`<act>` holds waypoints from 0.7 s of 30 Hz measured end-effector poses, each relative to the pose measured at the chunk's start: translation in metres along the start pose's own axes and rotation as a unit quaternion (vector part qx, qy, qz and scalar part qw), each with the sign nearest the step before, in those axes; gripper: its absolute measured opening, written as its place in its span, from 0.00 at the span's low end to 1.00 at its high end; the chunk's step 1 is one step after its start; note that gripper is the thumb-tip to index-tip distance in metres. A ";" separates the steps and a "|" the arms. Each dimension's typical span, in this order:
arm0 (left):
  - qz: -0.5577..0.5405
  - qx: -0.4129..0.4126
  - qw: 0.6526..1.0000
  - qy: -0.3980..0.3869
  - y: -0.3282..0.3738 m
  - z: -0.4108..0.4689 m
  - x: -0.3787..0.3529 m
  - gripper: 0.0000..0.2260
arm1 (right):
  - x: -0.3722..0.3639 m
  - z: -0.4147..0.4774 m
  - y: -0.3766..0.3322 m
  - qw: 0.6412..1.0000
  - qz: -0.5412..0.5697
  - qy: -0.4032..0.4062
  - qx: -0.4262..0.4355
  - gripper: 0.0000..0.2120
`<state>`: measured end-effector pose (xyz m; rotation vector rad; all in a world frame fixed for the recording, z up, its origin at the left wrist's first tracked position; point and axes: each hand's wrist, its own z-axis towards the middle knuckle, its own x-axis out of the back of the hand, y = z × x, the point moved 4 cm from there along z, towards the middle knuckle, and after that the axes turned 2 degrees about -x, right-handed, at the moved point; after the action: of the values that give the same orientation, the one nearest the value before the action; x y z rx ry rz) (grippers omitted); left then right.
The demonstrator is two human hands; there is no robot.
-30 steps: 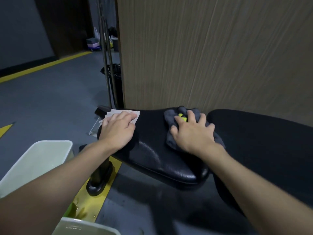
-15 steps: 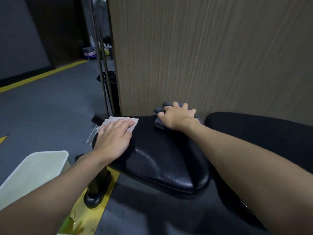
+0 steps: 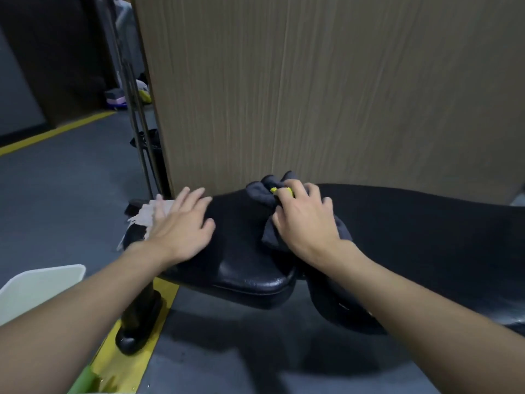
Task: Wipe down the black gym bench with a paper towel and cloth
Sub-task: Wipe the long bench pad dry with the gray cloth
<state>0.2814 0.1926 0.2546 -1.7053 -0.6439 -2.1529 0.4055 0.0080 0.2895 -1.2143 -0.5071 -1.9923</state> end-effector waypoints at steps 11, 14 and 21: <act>-0.153 -0.092 0.979 -0.098 0.149 0.021 -0.030 0.20 | -0.036 -0.005 0.076 0.972 -0.016 -0.217 -0.092 0.25; -0.097 -0.088 0.983 -0.130 0.157 0.020 -0.041 0.24 | -0.049 0.026 0.092 0.966 -0.003 -0.232 -0.116 0.26; -0.016 -0.095 0.985 -0.145 0.159 0.022 -0.053 0.25 | -0.068 0.077 0.122 0.961 -0.010 -0.246 -0.125 0.25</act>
<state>0.3932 0.0677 0.2312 -2.1503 -0.5556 -2.0610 0.5623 0.0052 0.2611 -1.8876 -0.5160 -1.8018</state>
